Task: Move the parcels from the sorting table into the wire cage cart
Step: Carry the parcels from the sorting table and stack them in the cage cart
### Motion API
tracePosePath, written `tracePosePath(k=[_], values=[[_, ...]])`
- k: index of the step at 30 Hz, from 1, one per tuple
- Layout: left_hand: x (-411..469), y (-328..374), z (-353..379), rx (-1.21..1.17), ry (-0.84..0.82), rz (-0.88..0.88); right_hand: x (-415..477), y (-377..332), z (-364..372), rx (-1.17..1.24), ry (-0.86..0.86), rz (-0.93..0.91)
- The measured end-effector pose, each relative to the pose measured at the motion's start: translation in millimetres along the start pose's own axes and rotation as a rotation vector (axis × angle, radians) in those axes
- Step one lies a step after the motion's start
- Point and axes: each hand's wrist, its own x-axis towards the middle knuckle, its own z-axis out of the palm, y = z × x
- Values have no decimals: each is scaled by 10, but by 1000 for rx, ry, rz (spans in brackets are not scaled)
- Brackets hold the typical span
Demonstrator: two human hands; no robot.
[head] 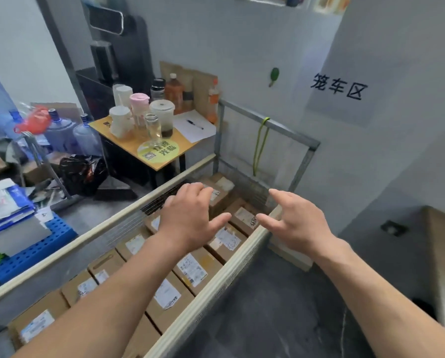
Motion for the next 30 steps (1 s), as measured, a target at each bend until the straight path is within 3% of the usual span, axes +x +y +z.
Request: tracePosePath(k=[15,30], values=[[856,2138,428,6,-49,182,-276,2135,-681,-27,51,229],[1528,3780,966,-67,-170,519,-717,3511,-1065,-25,124,605]])
